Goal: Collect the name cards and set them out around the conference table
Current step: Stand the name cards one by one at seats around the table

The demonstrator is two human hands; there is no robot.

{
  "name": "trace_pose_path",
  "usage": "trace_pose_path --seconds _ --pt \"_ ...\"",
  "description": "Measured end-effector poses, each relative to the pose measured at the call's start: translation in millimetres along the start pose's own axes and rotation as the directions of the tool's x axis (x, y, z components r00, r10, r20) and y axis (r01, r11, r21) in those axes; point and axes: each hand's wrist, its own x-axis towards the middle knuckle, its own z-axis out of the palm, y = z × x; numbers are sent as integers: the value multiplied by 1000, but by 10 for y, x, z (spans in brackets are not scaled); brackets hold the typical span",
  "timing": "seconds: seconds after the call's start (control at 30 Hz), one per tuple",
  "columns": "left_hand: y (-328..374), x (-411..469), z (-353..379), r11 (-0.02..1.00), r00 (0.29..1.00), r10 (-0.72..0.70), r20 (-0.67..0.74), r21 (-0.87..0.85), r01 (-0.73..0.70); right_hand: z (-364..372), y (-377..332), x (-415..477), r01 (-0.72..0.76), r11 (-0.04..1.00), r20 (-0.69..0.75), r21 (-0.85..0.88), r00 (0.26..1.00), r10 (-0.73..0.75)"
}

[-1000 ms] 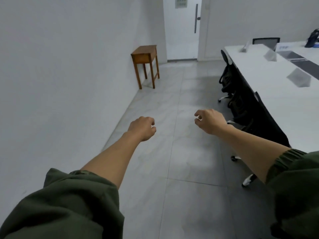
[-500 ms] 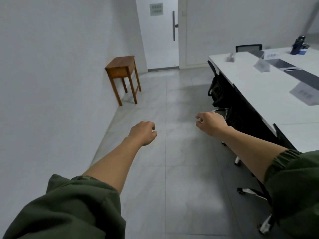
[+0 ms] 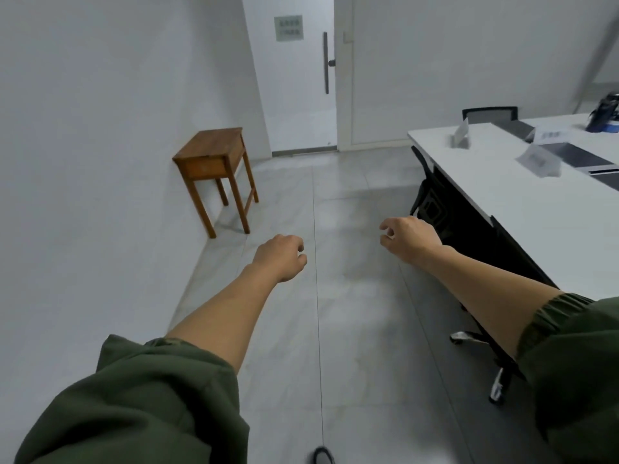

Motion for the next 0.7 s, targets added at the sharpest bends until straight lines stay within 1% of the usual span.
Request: trace_pose_path --seconds 0.17,0.37,0.6,0.7 --pt "-324 1468 -185 999 999 48 -15 24 -47 -25 83 1306 -61 998 -32 13 998 62" --pt "-415 3044 -287 992 993 119 -18 40 -118 -65 358 2631 -130 991 -58 35 990 132" --pt "-379 5021 10 988 989 146 14 38 -146 266 943 4445 -147 989 -28 28 989 148" --pt "-299 5812 6 989 989 145 34 23 -146 247 1207 5249 -165 986 8 16 986 165"
